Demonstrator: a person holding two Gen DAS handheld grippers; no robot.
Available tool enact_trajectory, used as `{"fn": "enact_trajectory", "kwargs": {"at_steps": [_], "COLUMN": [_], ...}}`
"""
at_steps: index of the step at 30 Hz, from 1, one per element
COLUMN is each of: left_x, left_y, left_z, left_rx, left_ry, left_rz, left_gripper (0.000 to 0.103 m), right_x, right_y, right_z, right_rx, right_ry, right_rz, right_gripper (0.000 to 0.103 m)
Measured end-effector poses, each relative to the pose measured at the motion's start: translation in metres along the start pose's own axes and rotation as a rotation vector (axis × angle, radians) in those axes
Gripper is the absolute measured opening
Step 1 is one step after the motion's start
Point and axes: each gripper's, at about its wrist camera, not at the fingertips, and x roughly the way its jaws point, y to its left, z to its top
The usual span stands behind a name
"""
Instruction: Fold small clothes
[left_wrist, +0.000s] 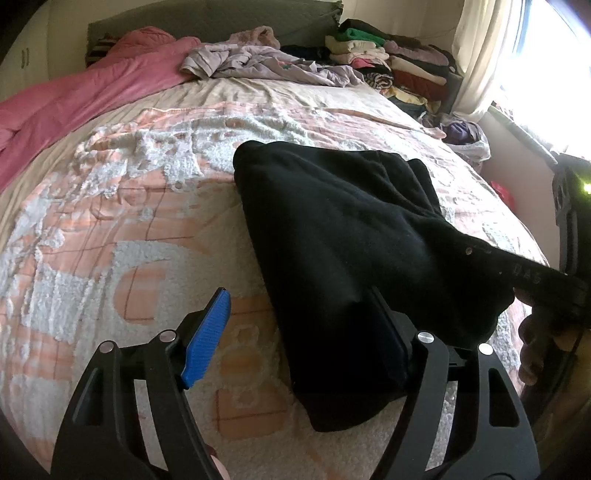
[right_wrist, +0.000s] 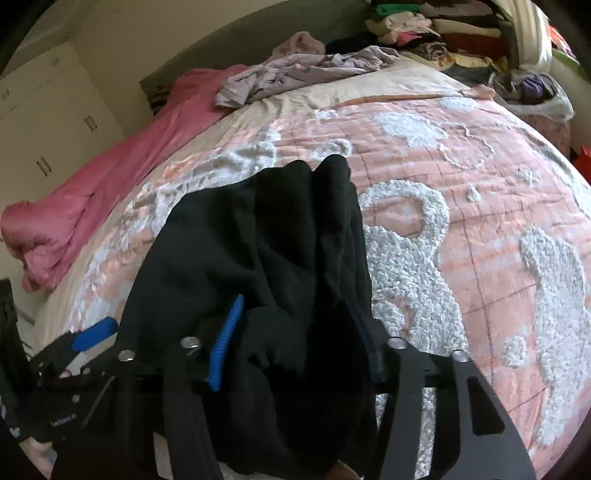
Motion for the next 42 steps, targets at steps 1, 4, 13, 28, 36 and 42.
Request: {"fn": "enact_trajectory", "kwargs": {"at_steps": [1, 4, 13, 28, 36, 42], "left_x": [0.0, -0.001, -0.005, -0.004, -0.005, -0.006], "left_y": [0.001, 0.001, -0.008, -0.011, -0.01, -0.007], "left_z": [0.0, -0.001, -0.001, -0.005, -0.007, -0.012], "left_rx": [-0.004, 0.0, 0.022, 0.027, 0.023, 0.021], "left_ry": [0.002, 0.001, 0.009, 0.021, 0.025, 0.033], "left_rz": [-0.004, -0.002, -0.009, 0.002, -0.001, -0.013], "left_gripper": [0.067, 0.067, 0.066, 0.066, 0.066, 0.067], "right_x": [0.001, -0.002, -0.022, -0.029, -0.039, -0.033], "right_y": [0.001, 0.004, -0.004, 0.003, 0.01, 0.005], "right_z": [-0.001, -0.003, -0.006, -0.02, -0.031, -0.04], "right_rx": [-0.006, -0.031, -0.041, -0.068, -0.102, -0.098], "right_ry": [0.005, -0.004, -0.033, 0.005, 0.007, 0.025], "right_rz": [-0.007, -0.014, -0.029, -0.061, -0.139, -0.19], "right_gripper": [0.04, 0.026, 0.013, 0.053, 0.058, 0.059]}}
